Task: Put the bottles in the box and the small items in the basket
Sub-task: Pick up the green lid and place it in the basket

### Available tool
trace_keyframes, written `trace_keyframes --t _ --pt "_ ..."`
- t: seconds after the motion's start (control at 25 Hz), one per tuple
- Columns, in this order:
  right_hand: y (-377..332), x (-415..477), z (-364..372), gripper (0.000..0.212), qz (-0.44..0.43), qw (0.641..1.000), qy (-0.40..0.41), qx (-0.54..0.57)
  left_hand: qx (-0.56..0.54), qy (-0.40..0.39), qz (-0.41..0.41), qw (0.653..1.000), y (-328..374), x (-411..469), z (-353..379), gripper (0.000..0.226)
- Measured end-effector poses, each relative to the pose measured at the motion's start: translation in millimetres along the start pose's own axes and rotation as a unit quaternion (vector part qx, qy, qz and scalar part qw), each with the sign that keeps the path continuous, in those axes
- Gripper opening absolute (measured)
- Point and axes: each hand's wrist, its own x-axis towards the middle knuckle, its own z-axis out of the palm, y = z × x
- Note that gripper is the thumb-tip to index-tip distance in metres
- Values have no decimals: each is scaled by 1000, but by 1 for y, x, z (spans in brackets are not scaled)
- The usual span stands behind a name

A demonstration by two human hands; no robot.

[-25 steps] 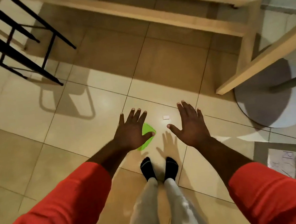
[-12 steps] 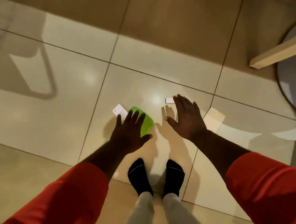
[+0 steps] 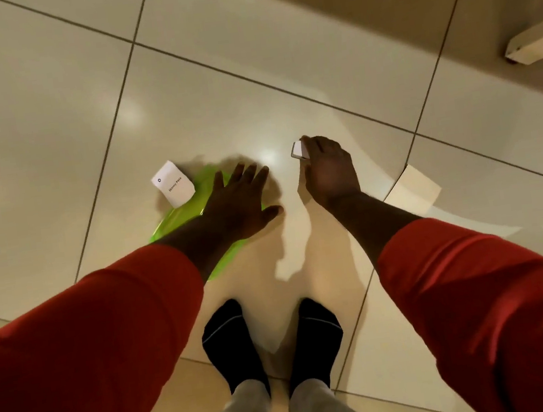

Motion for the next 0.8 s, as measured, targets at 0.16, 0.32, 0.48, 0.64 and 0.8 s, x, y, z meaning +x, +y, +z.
trace_keyframes --t 0.16,0.32,0.48,0.64,0.8 --pt "-8 -1 1 38 11 1000 26 8 -27 -7 -11 1000 -3 -5 -5 84" --pt "-34 -25 -18 40 -42 995 23 83 -221 56 -92 969 4 -26 -19 70" --pt "-80 -59 -44 42 -76 979 1 187 -442 107 -186 871 14 -57 -35 44" --pt "-117 -76 -53 33 -94 966 -2 242 -552 169 -273 769 7 -80 -38 17" --pt "-137 -76 -42 45 -111 965 -44 233 -542 185 -327 752 -18 -91 -25 11"
